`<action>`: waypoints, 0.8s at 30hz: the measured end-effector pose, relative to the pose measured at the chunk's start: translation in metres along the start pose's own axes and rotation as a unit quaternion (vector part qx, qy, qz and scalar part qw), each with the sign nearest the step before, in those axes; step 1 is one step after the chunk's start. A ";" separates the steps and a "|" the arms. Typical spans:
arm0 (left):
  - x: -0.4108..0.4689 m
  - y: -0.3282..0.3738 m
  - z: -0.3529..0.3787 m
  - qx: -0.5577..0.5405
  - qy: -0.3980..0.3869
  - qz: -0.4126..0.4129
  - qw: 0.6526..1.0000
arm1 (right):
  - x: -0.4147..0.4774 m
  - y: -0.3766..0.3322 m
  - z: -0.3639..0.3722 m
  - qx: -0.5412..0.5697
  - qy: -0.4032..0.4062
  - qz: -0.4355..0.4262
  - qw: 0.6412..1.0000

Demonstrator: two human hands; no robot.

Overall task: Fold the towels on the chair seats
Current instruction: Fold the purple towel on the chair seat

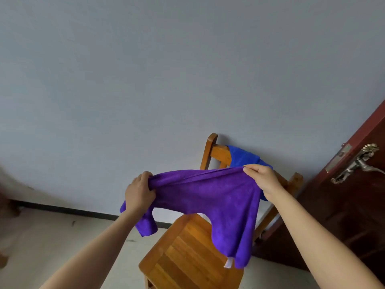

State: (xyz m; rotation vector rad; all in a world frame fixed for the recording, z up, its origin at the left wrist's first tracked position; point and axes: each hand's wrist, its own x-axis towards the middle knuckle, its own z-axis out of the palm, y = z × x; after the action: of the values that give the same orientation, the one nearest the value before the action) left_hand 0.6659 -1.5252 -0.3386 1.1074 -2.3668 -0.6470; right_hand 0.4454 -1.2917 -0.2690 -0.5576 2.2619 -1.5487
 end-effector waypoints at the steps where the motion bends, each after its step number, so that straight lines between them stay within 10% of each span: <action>1: -0.002 0.001 0.000 -0.016 -0.014 -0.006 1.000 | 0.002 0.009 0.001 -0.021 0.006 0.014 1.000; 9: -0.007 0.042 -0.001 -0.146 -0.123 0.079 0.978 | -0.011 0.042 0.036 -0.256 -0.104 0.044 0.960; 13: -0.005 0.075 -0.002 -0.132 -0.152 0.127 0.971 | -0.034 0.023 0.073 -0.165 -0.226 -0.001 0.960; 24: -0.007 0.078 0.012 -0.086 -0.188 0.094 0.974 | -0.046 0.018 0.091 -0.110 -0.173 -0.031 0.978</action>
State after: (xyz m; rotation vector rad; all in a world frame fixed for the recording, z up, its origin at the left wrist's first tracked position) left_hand 0.6180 -1.4727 -0.3041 0.7249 -2.6249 -1.0457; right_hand 0.5271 -1.3363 -0.3147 -0.8903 2.1692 -1.1258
